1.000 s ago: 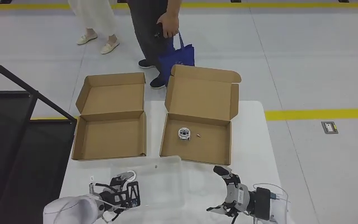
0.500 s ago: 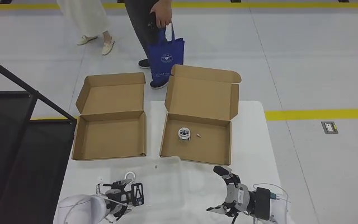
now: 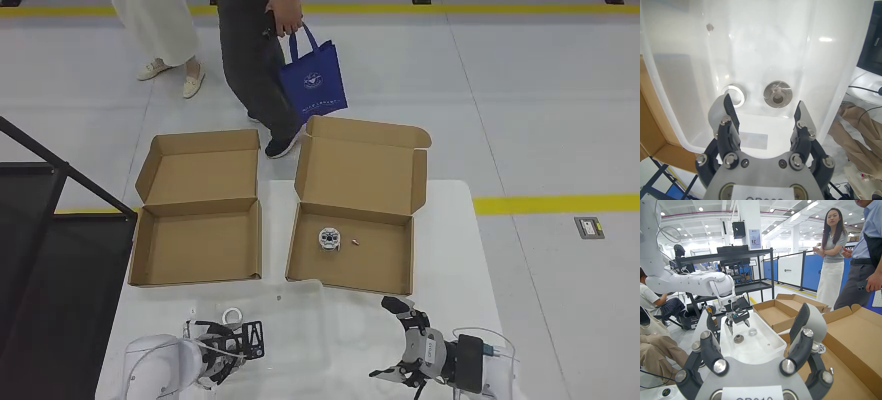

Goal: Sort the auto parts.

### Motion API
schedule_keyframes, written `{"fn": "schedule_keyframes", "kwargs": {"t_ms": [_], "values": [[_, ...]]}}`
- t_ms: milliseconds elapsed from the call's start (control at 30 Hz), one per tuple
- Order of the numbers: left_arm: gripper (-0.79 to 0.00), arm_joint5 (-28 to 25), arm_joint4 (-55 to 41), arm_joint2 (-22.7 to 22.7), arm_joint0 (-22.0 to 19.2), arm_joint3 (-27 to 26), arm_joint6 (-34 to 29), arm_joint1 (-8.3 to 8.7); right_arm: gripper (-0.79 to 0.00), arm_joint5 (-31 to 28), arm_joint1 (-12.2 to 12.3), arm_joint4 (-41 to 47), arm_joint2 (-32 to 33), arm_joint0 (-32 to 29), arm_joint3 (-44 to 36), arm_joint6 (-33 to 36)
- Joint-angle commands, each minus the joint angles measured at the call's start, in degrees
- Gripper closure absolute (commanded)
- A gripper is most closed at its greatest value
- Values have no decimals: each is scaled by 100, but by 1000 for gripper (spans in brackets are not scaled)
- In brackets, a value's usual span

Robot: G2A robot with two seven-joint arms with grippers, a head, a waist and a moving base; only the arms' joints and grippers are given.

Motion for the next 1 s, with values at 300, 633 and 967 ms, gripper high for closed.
{"fn": "schedule_keyframes", "kwargs": {"t_ms": [300,633,967], "values": [[-419,160,-67,518,-446,516,-149,58,-785,0,0,0,0,0,0,0],[-357,217,-308,711,-620,613,-206,196,-785,0,0,0,0,0,0,0],[-342,103,-447,896,-697,616,-93,433,-785,0,0,0,0,0,0,0]]}}
